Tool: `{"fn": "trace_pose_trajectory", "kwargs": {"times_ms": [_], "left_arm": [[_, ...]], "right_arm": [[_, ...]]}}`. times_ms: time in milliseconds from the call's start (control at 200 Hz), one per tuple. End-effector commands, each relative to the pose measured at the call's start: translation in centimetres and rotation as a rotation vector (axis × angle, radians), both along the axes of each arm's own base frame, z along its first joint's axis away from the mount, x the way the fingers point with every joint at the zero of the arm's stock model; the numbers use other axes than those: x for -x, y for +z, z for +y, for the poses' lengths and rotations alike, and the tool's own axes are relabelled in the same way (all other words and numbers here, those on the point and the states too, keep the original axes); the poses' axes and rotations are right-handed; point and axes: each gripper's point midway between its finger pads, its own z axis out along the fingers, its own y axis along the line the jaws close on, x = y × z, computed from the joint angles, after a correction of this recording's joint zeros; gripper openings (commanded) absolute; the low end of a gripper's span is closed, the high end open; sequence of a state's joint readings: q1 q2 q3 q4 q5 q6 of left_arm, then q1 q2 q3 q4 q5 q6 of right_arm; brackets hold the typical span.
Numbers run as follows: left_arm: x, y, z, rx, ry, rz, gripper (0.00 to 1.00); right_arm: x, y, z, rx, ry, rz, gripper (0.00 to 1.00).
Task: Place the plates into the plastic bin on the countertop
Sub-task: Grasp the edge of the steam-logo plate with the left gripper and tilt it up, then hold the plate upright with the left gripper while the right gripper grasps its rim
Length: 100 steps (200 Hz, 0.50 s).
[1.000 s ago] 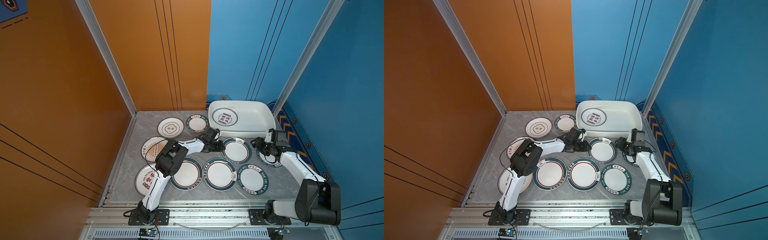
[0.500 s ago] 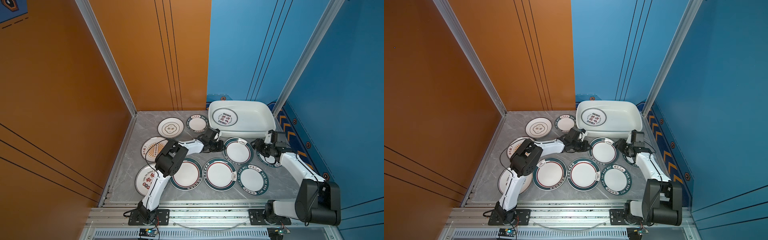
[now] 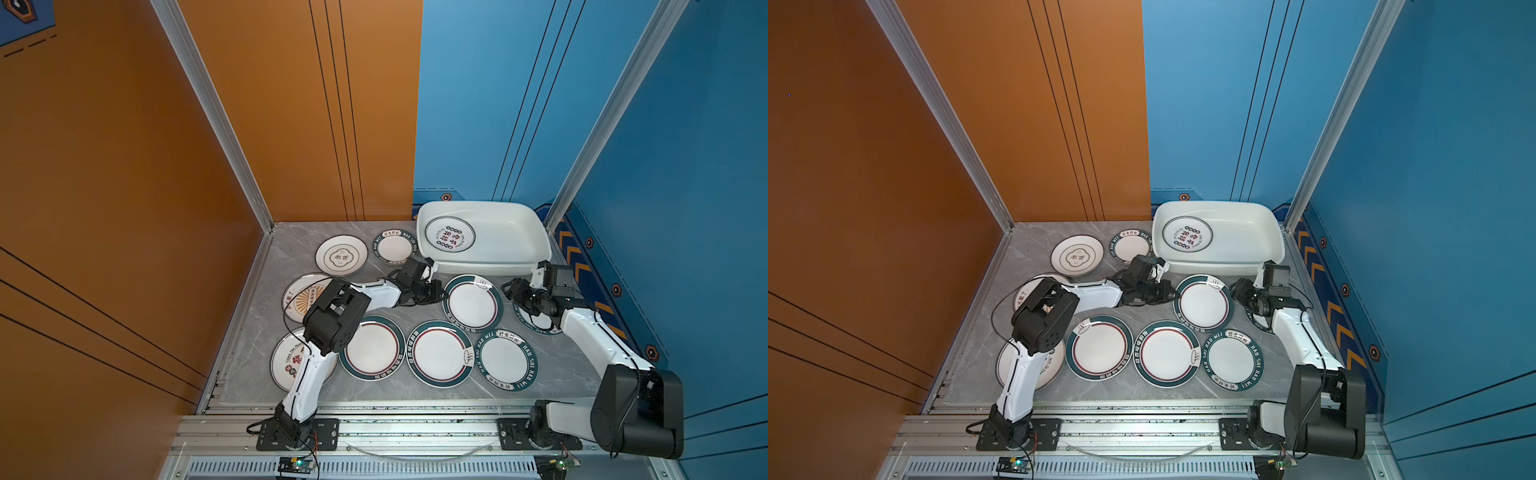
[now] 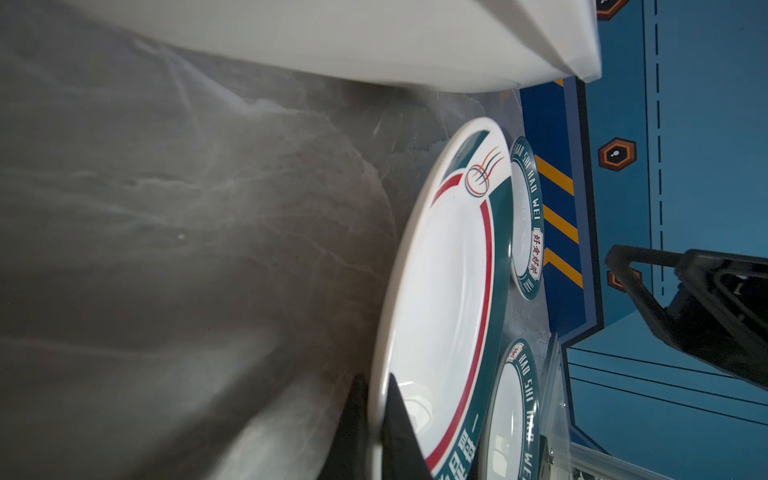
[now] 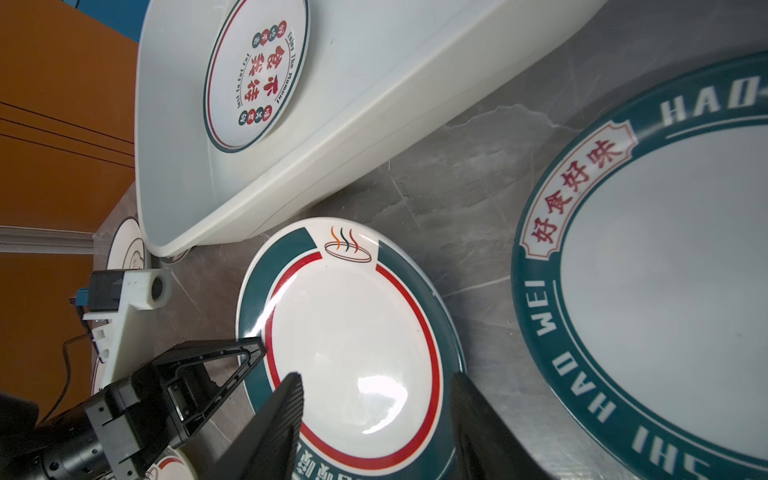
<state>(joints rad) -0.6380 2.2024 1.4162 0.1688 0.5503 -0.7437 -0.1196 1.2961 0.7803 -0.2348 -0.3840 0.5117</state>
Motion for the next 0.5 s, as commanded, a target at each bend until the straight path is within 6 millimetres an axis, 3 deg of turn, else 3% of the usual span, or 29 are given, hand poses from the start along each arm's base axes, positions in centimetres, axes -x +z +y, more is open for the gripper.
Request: {"fn": "trace_pose_trajectory", "kwargs": {"times_ms": [0, 155, 496], "left_arm": [[-0.1, 2.8, 1.3, 0.056, 0.003, -0.011, 0.0], [-0.1, 5.1, 2.3, 0.096, 0.006, -0.031, 0.0], [0.0, 8.8, 4.2, 0.209, 0.025, -0.035, 0.0]], "right_arm": [[0.7, 0.3, 0.6, -0.022, 0.046, -0.012, 0.62], [0.5, 0.7, 1.4, -0.074, 0.09, -0.047, 0.67], [0.0, 0.6, 5.0, -0.237, 0.222, -0.121, 0.68]]}}
